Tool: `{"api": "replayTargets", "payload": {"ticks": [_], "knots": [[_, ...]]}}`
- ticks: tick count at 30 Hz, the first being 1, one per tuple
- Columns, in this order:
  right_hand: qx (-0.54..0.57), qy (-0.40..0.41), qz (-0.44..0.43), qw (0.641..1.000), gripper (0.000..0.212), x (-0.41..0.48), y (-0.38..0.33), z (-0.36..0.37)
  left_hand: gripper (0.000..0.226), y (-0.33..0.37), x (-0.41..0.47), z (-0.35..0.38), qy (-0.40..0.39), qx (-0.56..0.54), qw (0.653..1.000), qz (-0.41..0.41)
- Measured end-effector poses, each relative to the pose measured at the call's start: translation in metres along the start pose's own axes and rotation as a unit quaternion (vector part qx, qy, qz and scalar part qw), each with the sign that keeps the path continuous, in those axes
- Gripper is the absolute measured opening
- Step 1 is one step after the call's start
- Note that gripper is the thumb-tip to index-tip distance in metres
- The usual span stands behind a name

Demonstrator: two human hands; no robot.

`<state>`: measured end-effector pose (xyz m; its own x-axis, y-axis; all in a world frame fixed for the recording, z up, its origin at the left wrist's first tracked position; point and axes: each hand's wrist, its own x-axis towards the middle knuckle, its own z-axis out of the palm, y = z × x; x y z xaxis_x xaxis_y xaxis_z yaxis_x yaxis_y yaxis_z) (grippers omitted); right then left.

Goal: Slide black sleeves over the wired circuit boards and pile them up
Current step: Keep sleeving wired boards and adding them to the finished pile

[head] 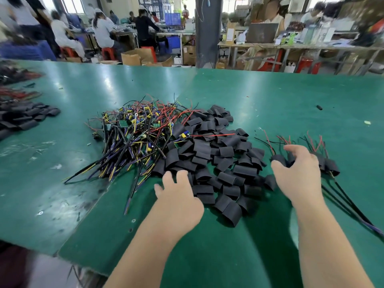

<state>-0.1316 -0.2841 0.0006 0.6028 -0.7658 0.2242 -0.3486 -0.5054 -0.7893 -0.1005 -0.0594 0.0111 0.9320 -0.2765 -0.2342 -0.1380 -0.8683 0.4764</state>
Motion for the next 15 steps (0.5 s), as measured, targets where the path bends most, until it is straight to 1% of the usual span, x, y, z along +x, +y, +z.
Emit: {"api": "replayTargets", "payload": {"ticks": [2,3,4,5,6,8,9,10,11,12,15], "knots": [[0.004,-0.009,-0.007,1.000,0.044,-0.001,0.001,0.002,0.070,0.010,0.003,0.003,-0.028,-0.048,0.996,0.073],[0.004,-0.012,-0.011,1.000,0.044,-0.001,0.001,0.003,0.073,0.013,0.006,0.002,-0.031,-0.069,0.991,0.106],[0.006,-0.013,-0.013,1.000,0.043,-0.001,0.002,0.003,0.075,0.014,0.011,0.000,-0.015,-0.072,0.989,0.131],[0.009,-0.014,-0.014,1.000,0.043,-0.001,0.003,0.003,0.075,0.013,0.017,-0.003,0.030,-0.050,0.988,0.142],[0.011,-0.014,-0.014,1.000,0.043,-0.001,0.004,0.003,0.072,0.011,0.024,-0.008,0.102,-0.010,0.985,0.141],[0.013,-0.012,-0.016,1.000,0.041,-0.001,0.004,0.005,0.057,0.006,0.043,-0.024,0.260,0.057,0.955,0.131],[0.015,-0.011,-0.020,1.000,0.040,-0.001,0.004,0.006,0.049,0.004,0.055,-0.032,0.313,0.078,0.937,0.130],[0.015,-0.010,-0.026,1.000,0.038,-0.002,0.003,0.007,0.042,0.002,0.068,-0.040,0.342,0.102,0.925,0.129],[0.013,-0.012,-0.033,0.999,0.037,-0.003,0.002,0.009,0.037,0.000,0.083,-0.045,0.344,0.133,0.921,0.127],[0.009,-0.017,-0.041,0.999,0.035,-0.004,0.001,0.011,0.034,-0.002,0.098,-0.049,0.329,0.168,0.921,0.126],[0.000,-0.035,-0.058,0.998,0.032,-0.006,0.000,0.014,0.025,-0.009,0.130,-0.047,0.261,0.283,0.917,0.107]]}}
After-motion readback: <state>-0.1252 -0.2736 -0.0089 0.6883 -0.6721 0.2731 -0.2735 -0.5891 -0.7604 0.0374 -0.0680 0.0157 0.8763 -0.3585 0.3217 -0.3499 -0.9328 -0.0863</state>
